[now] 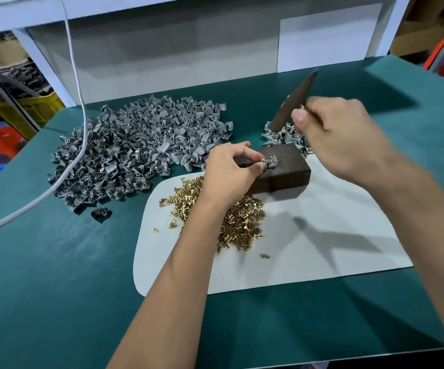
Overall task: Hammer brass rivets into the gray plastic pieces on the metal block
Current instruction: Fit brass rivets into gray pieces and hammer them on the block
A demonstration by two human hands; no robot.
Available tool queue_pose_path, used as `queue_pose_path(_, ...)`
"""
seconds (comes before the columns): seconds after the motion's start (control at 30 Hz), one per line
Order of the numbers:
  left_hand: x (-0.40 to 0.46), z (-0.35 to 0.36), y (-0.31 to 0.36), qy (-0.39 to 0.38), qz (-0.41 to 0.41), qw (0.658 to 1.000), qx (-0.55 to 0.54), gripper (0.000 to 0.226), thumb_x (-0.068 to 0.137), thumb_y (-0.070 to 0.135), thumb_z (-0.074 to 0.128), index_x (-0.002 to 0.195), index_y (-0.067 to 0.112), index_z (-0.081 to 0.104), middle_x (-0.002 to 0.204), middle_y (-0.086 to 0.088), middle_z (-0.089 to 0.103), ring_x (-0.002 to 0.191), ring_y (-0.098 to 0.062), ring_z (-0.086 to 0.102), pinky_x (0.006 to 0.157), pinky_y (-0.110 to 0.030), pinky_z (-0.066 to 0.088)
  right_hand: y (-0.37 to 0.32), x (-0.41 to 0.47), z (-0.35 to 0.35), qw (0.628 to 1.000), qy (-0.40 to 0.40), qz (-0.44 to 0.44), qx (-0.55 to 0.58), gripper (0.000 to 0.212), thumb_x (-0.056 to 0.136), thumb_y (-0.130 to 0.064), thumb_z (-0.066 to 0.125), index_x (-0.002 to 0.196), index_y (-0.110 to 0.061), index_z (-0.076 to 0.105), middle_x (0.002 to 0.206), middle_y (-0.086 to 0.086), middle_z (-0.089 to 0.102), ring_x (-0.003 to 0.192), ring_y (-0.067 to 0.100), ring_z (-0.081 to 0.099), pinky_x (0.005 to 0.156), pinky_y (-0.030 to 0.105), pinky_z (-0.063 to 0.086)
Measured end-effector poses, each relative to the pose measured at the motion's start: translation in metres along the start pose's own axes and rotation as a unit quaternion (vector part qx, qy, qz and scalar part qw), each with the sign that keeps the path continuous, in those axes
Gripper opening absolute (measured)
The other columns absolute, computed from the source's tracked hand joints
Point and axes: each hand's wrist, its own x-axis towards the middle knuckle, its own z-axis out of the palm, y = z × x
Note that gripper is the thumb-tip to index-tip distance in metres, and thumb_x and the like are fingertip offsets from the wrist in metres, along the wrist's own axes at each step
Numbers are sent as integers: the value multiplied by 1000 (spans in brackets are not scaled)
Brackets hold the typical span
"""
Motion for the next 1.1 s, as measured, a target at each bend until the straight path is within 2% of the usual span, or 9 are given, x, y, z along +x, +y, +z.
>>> queue_pose_path(0.13, 1, 0, 1, 1, 6, 1000, 4, 11, 81, 1, 82, 88, 10, 82, 113, -5, 69, 133, -10, 54, 98, -5, 40, 1, -1, 7, 985, -124, 17, -122, 38, 106, -43, 41, 75, -21, 47, 81, 5, 60, 83, 37, 57, 70, 43, 49)
queue_pose_path(0.3, 1, 0, 0, 2, 4, 1000, 3, 10, 80, 5, 83, 84, 14, 82, 87, 28, 57, 138, -13, 51, 119, -32, 32, -4, -1, -2, 996, 57, -12, -60, 39, 98, -54, 33, 97, -22, 55, 79, 9, 62, 73, 40, 55, 65, 41, 49)
queue_pose_path(0.4, 0, -1, 1, 5, 16, 1000, 2, 11, 80, 2, 83, 86, 11, 82, 85, 30, 54, 138, -16, 51, 120, -39, 33, -7, -8, 12, 994, -58, 3, -88, 33, 106, -44, 39, 82, -23, 47, 85, 10, 62, 83, 39, 58, 67, 40, 45)
queue_pose_path(0.5, 0, -1, 0, 0, 13, 1000, 9, 10, 80, 3, 83, 88, 11, 82, 87, 31, 51, 140, -17, 50, 122, -38, 30, -6, -1, 4, 979, -107, 17, -170, 38, 106, -45, 40, 73, -26, 41, 78, 4, 55, 79, 37, 53, 65, 37, 37)
queue_pose_path(0.63, 3, -1, -4, 2, 0, 1000, 6, 11, 80, 8, 84, 88, 16, 83, 99, 21, 55, 143, -13, 44, 118, -24, 23, -9, -2, 0, 994, 21, 3, -107, 31, 102, -48, 35, 85, -24, 44, 78, 12, 57, 70, 39, 50, 62, 39, 40)
queue_pose_path(0.8, 4, 0, -6, 1, 2, 1000, 14, 11, 81, 7, 83, 86, 17, 81, 98, 2, 75, 144, -14, 44, 124, -33, 19, -9, -3, 8, 978, -121, 22, -168, 36, 106, -43, 39, 74, -26, 40, 83, 9, 59, 79, 38, 55, 67, 41, 45)
queue_pose_path(0.97, 5, -1, -8, -3, -3, 1000, 13, 13, 81, 11, 84, 85, 23, 80, 101, 3, 75, 146, -13, 39, 122, -21, 12, -10, -3, 7, 997, 26, 16, -72, 33, 103, -47, 34, 86, -21, 47, 78, 11, 58, 72, 39, 53, 65, 40, 44)
queue_pose_path(1.03, 5, 0, -7, -1, -5, 1000, 18, 15, 81, 9, 84, 84, 23, 79, 98, 7, 73, 147, -13, 39, 124, -25, 12, -10, -6, 16, 989, -76, 38, -118, 36, 108, -39, 36, 81, -18, 46, 85, 14, 60, 84, 41, 57, 72, 42, 45)
queue_pose_path(1.1, 3, 0, -4, 3, -21, 1000, 19, 15, 81, 9, 83, 87, 23, 80, 121, -3, 69, 148, -12, 36, 123, -23, 13, -9, -2, 8, 977, -139, 60, -152, 41, 108, -39, 39, 71, -21, 40, 84, 10, 57, 88, 41, 58, 73, 41, 45)
